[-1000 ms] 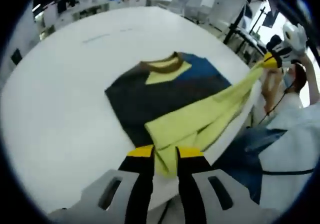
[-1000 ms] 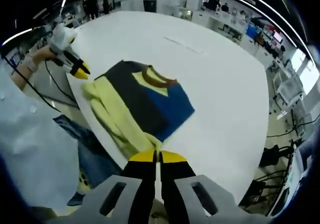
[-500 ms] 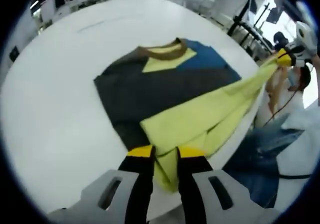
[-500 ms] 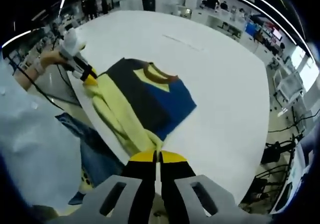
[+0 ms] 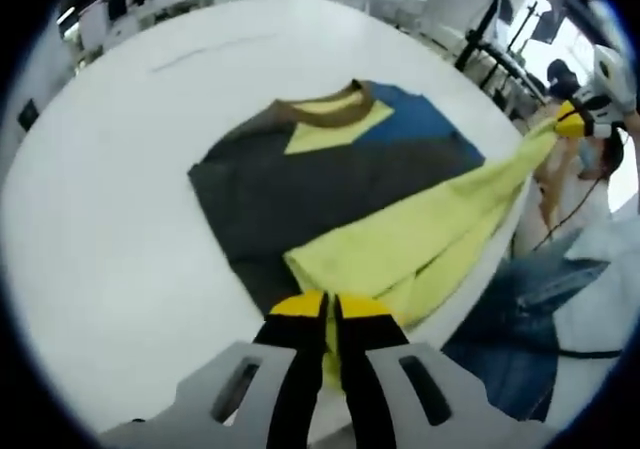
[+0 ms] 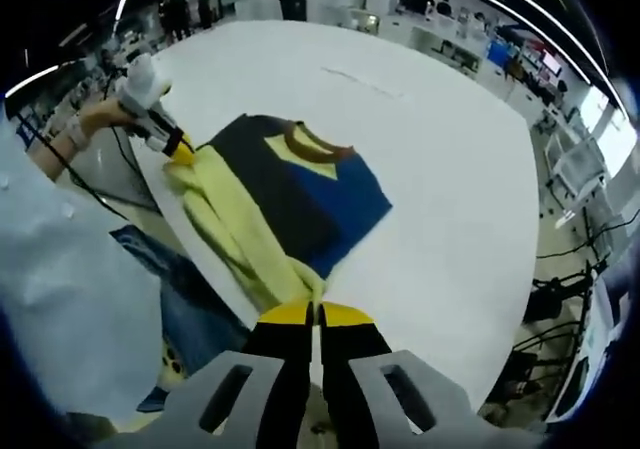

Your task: Fold the garment on the visible template until the final outline fits inside the template.

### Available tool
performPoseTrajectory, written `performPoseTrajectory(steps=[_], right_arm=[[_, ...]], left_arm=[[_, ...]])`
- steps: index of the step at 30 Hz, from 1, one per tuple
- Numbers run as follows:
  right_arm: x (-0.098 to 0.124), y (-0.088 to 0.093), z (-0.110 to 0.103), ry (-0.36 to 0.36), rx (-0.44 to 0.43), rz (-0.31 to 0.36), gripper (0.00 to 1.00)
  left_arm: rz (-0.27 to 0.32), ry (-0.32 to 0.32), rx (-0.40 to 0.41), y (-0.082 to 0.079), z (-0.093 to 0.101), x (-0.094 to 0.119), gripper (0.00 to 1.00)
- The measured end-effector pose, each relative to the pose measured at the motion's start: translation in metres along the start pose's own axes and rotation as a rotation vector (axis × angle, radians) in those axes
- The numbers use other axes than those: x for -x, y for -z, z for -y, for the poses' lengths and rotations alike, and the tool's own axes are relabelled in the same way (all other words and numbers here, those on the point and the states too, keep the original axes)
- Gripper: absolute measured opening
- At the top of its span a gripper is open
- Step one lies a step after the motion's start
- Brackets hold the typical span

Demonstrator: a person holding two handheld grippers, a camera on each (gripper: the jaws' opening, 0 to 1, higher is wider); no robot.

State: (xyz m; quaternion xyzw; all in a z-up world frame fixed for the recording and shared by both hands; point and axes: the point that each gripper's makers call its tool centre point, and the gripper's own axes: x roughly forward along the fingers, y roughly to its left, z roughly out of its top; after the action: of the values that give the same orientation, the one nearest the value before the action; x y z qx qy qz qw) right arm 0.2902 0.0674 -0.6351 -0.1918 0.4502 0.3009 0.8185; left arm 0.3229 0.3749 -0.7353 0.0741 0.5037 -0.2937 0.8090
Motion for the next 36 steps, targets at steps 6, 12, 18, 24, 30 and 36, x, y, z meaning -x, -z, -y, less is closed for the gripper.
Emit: performPoseTrajectory(steps=[6, 12, 18, 24, 30, 36], right_arm=[[-0.003, -0.002, 0.01, 0.013, -0.023, 0.02, 0.02], [-0.014, -0.017, 0.018, 0.0, -0.047, 0.073, 0.02], [-0.024, -0.037, 0.035, -0.001, -0.123, 0.156, 0.02], [-0.029, -0.071, 0.048, 0.005, -0.198, 0.298, 0.02], [-0.049, -0.076, 0.065, 0.026, -0.228, 0.304, 0.02], [-0.067, -0.079, 0.075, 0.036, -0.243, 0.304, 0.02]], left_arm=[[0.087, -0.03, 0.066, -0.01, -0.012, 0.017, 0.0], [0.163, -0.087, 0.096, -0.021, -0.029, 0.04, 0.0], [0.266, -0.156, 0.155, -0.041, -0.048, 0.062, 0.0], [0.345, -0.208, 0.142, -0.064, -0.061, 0.079, 0.0], [0.35, -0.213, 0.131, -0.077, -0.078, 0.068, 0.0], [0.351, -0.229, 0.114, -0.088, -0.087, 0.059, 0.0]])
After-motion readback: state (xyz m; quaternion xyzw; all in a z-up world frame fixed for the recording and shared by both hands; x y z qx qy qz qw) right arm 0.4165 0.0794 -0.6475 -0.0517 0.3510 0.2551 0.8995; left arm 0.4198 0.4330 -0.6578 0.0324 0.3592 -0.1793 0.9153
